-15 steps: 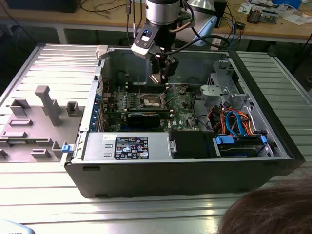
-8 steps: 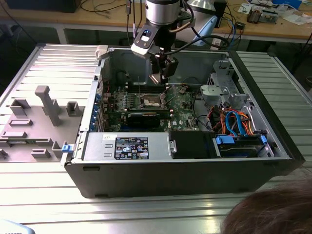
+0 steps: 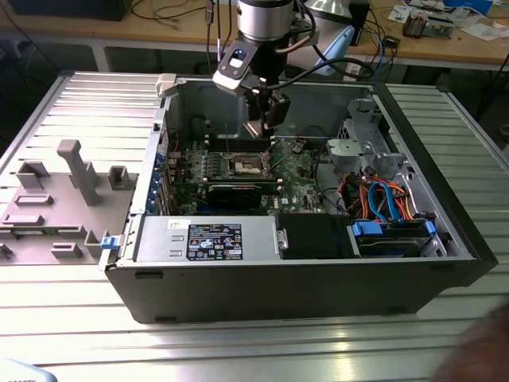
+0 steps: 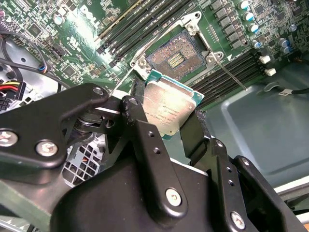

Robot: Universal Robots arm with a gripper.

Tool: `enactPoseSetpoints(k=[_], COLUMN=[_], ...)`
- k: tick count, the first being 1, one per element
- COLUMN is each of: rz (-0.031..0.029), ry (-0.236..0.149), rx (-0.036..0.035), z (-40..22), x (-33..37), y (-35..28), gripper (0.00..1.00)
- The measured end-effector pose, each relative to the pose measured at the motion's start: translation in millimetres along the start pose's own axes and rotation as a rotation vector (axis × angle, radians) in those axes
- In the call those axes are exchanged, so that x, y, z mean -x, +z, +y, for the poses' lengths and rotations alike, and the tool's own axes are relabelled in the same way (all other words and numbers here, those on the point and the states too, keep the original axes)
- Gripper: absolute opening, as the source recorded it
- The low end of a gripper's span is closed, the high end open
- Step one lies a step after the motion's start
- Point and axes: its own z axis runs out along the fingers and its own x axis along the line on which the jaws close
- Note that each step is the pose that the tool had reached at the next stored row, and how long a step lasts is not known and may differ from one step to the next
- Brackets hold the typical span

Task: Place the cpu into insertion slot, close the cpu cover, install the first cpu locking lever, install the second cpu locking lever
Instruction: 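Place the cpu into insertion slot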

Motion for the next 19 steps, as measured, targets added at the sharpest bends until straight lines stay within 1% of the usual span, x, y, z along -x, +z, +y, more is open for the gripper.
enactPoseSetpoints(k=[3,10,19], rz=[-0.0010,-0.0037,-0.0059], ry=[0.008,0.046,0.077], rx=[-0.0001,0.0000,0.0004], z=[0.0,-0.1,-0.1], x=[0.0,0.0,0.0], y=[0.1,0.5,1.2], gripper=[0.55,0.55,0.55])
